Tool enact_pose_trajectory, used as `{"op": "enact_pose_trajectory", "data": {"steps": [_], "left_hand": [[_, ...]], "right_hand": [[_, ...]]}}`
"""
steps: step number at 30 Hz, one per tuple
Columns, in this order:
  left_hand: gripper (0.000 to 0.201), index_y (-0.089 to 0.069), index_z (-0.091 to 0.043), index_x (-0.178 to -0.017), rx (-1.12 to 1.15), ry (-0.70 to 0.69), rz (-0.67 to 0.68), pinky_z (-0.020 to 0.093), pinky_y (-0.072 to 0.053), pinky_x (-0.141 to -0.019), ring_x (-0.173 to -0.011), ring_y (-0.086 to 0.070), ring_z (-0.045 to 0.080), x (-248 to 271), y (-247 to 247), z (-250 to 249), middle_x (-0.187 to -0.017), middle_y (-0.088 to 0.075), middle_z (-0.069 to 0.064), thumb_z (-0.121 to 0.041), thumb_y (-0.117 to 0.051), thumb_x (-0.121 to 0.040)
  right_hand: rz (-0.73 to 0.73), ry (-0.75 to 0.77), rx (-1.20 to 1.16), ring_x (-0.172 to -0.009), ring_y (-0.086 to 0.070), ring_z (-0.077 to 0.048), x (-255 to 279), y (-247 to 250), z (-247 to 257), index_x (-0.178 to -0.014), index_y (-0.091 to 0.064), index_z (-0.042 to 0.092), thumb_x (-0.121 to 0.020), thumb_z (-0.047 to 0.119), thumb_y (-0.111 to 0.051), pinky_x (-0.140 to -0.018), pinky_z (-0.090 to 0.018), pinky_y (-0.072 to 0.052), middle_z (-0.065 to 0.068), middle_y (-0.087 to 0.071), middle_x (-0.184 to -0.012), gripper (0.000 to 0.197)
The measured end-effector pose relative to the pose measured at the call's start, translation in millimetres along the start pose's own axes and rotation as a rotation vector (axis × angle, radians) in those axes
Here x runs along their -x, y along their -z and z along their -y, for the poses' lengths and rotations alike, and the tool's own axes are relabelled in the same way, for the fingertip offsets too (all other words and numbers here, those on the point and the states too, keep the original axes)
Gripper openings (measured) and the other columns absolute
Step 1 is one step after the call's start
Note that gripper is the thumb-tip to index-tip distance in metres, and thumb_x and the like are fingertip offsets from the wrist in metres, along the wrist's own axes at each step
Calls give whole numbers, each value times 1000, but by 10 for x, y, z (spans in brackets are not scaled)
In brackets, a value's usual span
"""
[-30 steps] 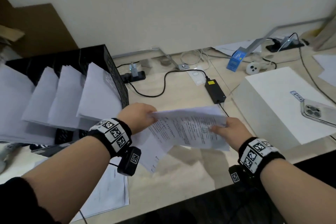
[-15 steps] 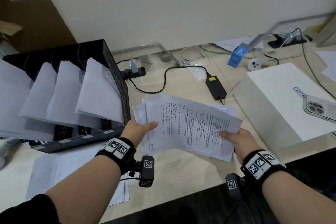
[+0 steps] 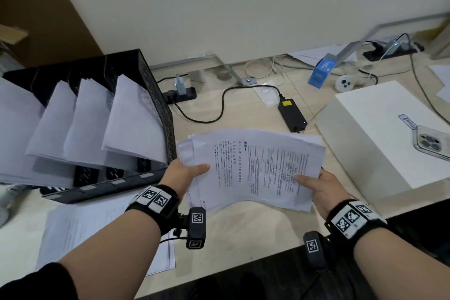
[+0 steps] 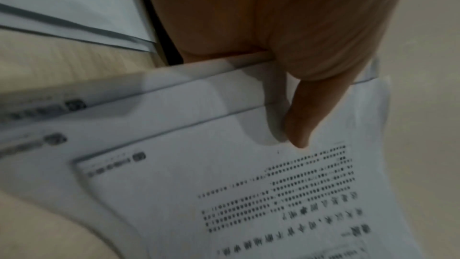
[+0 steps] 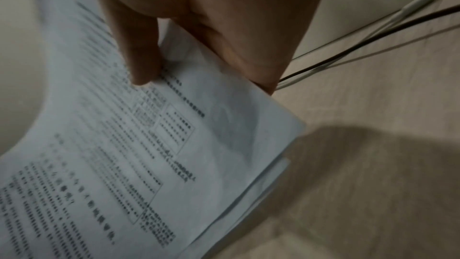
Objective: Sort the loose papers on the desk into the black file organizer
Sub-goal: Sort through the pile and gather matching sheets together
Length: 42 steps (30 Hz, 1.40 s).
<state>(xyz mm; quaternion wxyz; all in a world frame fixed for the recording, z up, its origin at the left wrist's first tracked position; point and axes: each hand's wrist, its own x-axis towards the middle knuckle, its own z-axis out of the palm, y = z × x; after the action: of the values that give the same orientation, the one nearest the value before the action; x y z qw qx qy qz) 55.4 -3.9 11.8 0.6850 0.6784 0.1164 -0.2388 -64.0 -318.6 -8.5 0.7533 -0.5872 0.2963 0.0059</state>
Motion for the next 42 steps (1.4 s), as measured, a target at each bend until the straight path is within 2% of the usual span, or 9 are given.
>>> {"op": "enact_pose_trajectory", "data": {"steps": [8,12,16,22,26,29,35,38,42], "left_hand": [[40,-69,-3,-111,14,-215,-15,36,-58,-71,-85,-75,25,87,33,-145,-96,-79,10,-4,-80,-72],[41,-75,-24,-106,-52,-241,2,30,-56,-79,-89,-72,15,89,-43,60,-97,-78,1,-9,-77,-68],[18,-77,-27,-98,-151,-267,-71,36,-55,-85,-92,-72,18,77,-236,93,-94,-78,-3,-12,-75,-88],[18,-73,-18,-103,-145,-315,-114,38,-53,-76,-87,-70,21,155,-239,77,-98,-76,12,-15,-76,-85],[32,-68,-40,-105,-261,-234,-10,20,-54,-78,-90,-69,0,264,-267,223,-94,-76,-13,-13,-73,-89],[17,-64,-41,-98,-368,-241,-109,23,-52,-71,-90,-67,11,244,-335,165,-89,-70,-18,-24,-61,-99],[14,-64,-36,-107,-384,-250,-133,22,-50,-70,-84,-64,3,259,-361,188,-93,-70,-15,-25,-63,-98],[18,-66,-25,-115,-460,-172,-105,29,-53,-71,-78,-64,9,282,-369,291,-95,-72,-1,-32,-60,-99],[14,-63,-34,-107,-476,-270,-146,22,-45,-65,-72,-57,0,299,-380,251,-83,-66,-15,-28,-51,-104]], "right_hand": [[-38,180,158,-92,-73,-22,38,-141,175,-99,-77,12,-86,-2,-70,-83,-34,-56,-4,-79,-97,21],[-40,148,340,-91,-74,-18,91,-151,47,-92,-79,19,-87,7,-73,-79,-34,-59,2,-80,-90,14],[-77,160,414,-70,-66,-12,132,-321,92,-85,-72,20,-90,13,-69,-55,-25,-52,5,-72,-73,9],[-112,219,337,-75,-71,-1,188,-292,71,-99,-73,26,-89,16,-72,-66,-20,-56,6,-76,-84,14],[-2,144,518,-59,-66,-1,217,-222,21,-89,-71,28,-95,15,-66,-52,-8,-45,8,-70,-73,16],[-106,115,545,-57,-53,-24,201,-227,78,-75,-68,26,-95,22,-65,-51,-25,-44,-6,-64,-67,21],[-67,94,525,-84,-67,-23,205,-218,66,-98,-67,26,-94,21,-65,-73,-43,-61,-6,-71,-94,7],[-62,10,627,-70,-62,-31,202,-235,1,-89,-65,19,-95,29,-63,-62,-37,-51,-14,-68,-84,13],[-79,71,576,-90,-67,-45,195,-244,-2,-98,-67,27,-91,43,-61,-73,-56,-59,-23,-71,-98,18]]}}
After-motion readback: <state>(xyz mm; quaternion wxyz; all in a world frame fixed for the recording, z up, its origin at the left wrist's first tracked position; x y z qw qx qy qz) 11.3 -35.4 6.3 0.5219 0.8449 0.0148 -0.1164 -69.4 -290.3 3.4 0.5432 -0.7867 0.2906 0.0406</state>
